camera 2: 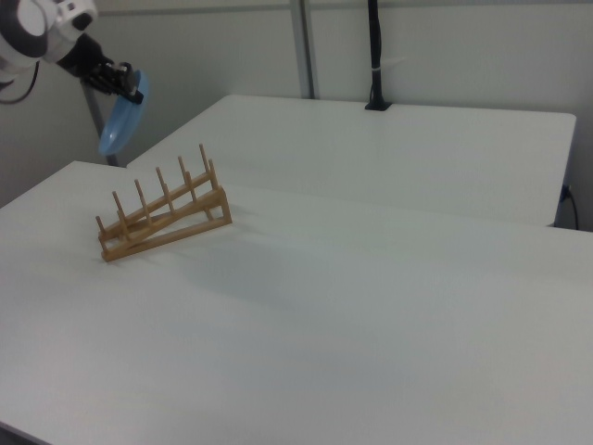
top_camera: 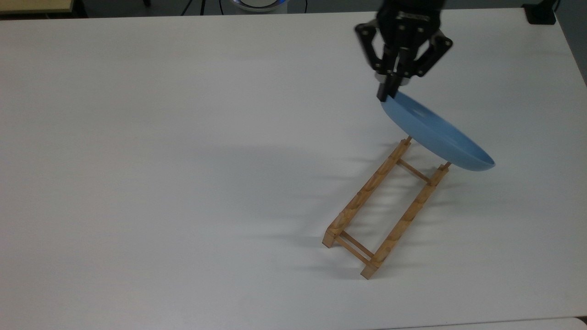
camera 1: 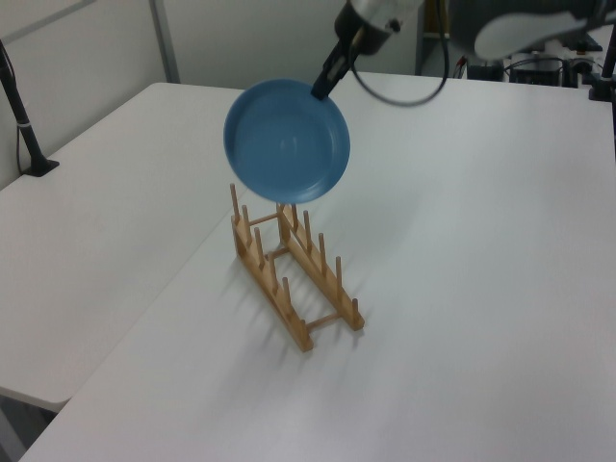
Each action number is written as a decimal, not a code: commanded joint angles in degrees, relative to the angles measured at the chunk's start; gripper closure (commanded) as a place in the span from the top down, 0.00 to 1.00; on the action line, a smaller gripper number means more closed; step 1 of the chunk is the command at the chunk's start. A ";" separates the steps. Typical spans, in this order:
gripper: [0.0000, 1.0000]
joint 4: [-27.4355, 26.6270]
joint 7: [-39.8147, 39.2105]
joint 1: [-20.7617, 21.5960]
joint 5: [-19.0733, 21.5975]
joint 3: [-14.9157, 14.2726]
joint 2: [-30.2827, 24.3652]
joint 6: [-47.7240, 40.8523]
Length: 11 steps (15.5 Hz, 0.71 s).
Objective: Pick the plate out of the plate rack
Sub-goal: 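Lift the gripped blue plate up out of the wooden rack, then carry the plate away from the rack and lower it flat onto the table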
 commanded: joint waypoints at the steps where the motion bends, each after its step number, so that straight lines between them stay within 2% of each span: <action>1: 0.00 -2.58 -1.53 -5.47 15.02 -0.79 -3.11 -3.75; 3: 0.00 -2.75 -6.70 -9.60 23.55 -1.84 -2.94 -9.11; 4: 0.00 -3.62 -10.30 -10.40 27.42 -3.85 -2.76 -11.05; 6: 0.00 -5.64 -16.98 -10.94 34.72 -9.73 -2.67 -14.22; 8: 0.00 -6.71 -23.05 -12.69 38.61 -13.78 -2.32 -16.50; 11: 0.00 -9.69 -36.39 -13.05 40.37 -19.49 -2.06 -20.46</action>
